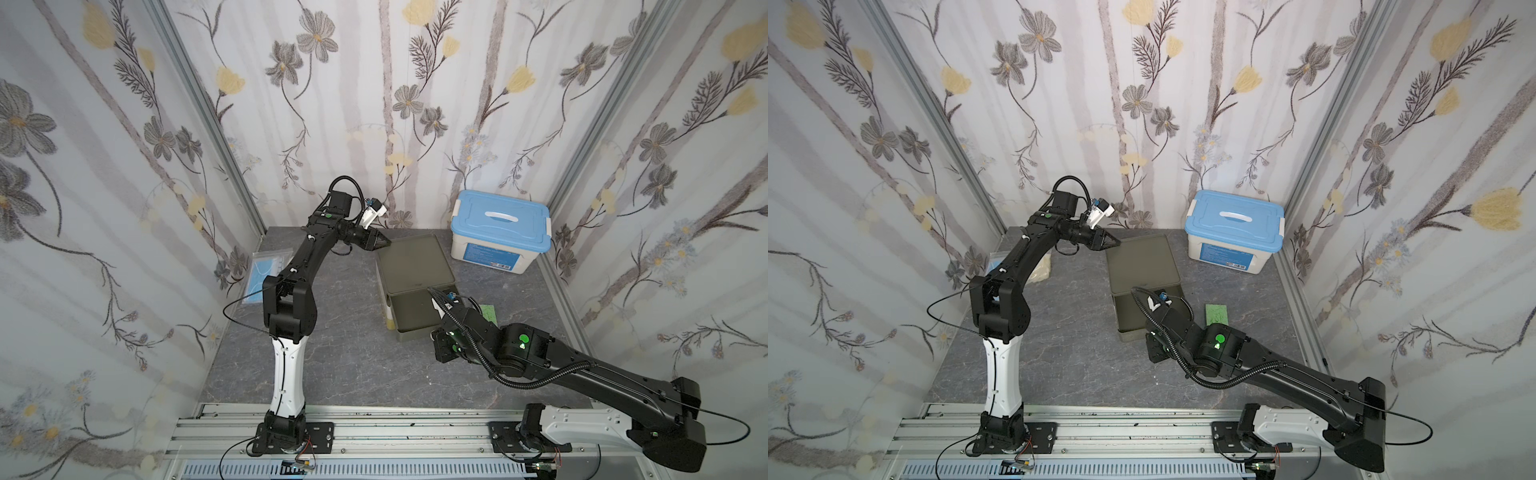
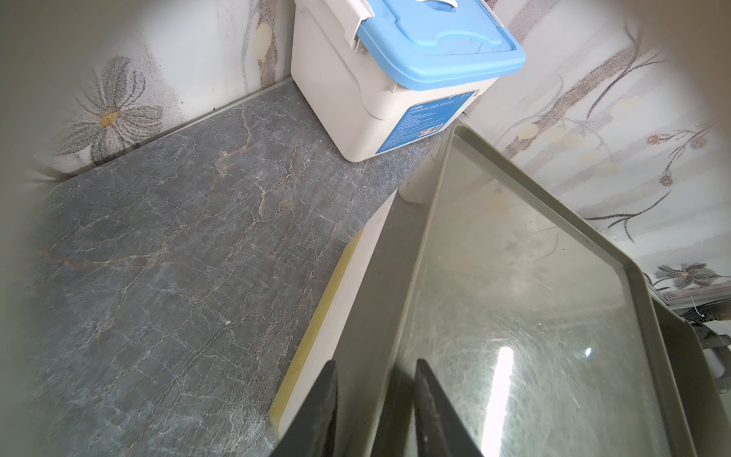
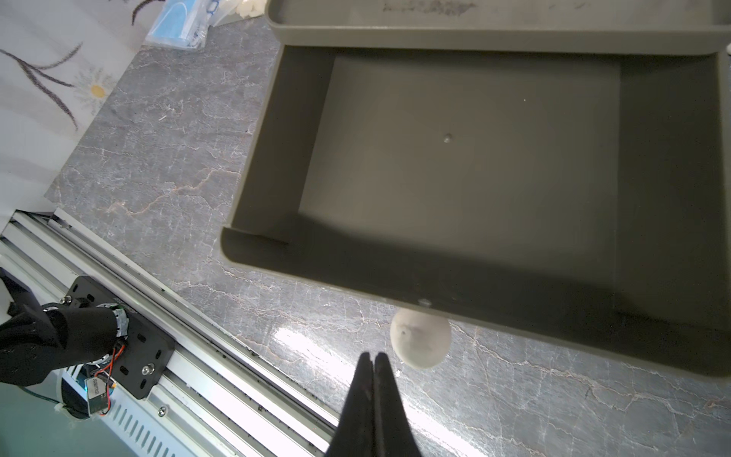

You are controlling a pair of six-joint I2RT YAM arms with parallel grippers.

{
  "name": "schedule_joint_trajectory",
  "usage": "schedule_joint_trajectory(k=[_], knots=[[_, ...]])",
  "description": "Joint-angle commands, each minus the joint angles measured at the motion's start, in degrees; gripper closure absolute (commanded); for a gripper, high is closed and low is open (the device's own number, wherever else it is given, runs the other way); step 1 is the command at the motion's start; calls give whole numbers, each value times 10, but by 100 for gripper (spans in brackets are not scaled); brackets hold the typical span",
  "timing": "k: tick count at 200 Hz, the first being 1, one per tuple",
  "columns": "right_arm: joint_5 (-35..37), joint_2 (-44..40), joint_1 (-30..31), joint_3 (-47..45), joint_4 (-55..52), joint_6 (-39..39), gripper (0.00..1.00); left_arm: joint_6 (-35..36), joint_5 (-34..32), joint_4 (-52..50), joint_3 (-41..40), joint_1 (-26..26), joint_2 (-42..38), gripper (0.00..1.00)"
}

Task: Take the sponge out of the drawer
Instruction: Close the drawer in the storage box.

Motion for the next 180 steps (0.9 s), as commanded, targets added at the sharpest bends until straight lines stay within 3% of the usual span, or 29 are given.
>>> schedule_joint_trajectory(k=[1,180], knots=[[12,9,-1,-1,25,12,100,13,-21,-30,-2,0,3,66],[5,142,-80,70,88,-72,100,16,-15,-26,-18,-1,1,66]])
